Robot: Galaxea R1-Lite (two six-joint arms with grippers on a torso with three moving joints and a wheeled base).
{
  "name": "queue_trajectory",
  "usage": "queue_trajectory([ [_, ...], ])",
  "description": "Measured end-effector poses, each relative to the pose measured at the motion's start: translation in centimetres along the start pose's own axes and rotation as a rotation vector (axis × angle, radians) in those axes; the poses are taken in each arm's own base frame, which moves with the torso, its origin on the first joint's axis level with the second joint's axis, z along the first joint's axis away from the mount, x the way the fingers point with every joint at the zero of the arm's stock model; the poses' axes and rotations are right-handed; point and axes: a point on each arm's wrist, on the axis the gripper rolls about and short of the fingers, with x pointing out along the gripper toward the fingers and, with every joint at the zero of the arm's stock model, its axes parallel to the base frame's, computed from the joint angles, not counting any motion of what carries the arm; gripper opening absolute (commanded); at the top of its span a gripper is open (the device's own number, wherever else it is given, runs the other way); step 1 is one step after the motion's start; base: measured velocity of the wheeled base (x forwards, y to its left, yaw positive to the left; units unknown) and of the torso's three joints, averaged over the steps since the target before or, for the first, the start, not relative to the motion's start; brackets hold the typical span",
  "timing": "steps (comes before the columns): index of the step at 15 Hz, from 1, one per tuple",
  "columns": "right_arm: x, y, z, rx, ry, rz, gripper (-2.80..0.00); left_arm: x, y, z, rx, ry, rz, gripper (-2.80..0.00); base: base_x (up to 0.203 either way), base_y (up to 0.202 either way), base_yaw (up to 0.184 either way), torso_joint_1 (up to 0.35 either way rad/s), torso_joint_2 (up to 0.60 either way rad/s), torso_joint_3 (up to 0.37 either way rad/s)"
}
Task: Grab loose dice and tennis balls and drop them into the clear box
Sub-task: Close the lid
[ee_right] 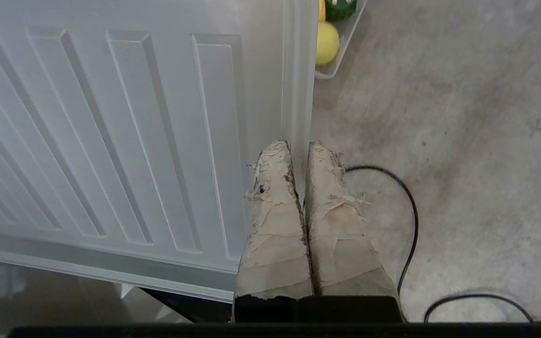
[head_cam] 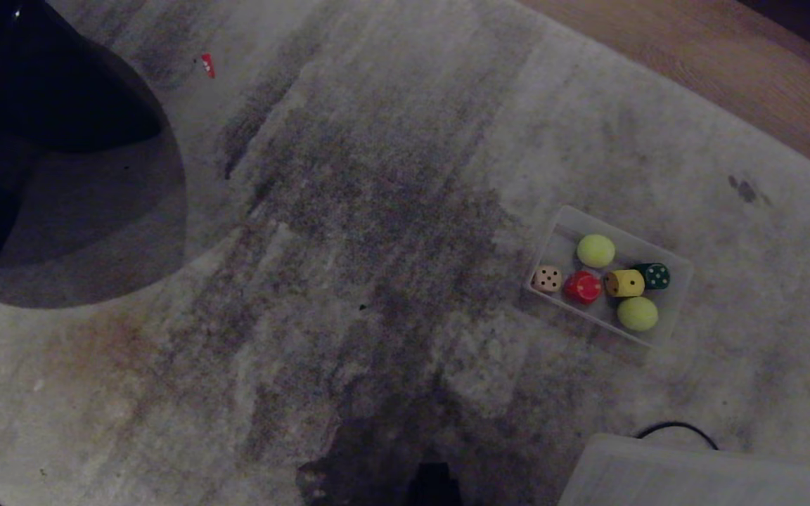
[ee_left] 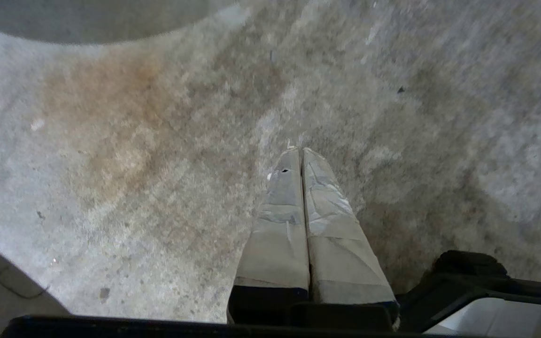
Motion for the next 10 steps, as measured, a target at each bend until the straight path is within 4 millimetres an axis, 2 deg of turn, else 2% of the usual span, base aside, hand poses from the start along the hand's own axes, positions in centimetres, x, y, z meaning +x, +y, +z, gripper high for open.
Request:
queue_trajectory([
  [10, 0.01, 0.00, 0.01, 0.000, 0.002, 0.000, -2.80, 0.00, 0.00, 0.00, 0.001, 0.000, 0.000, -2.80, 0.000, 0.000, 0.000, 0.002, 0.00, -0.197],
])
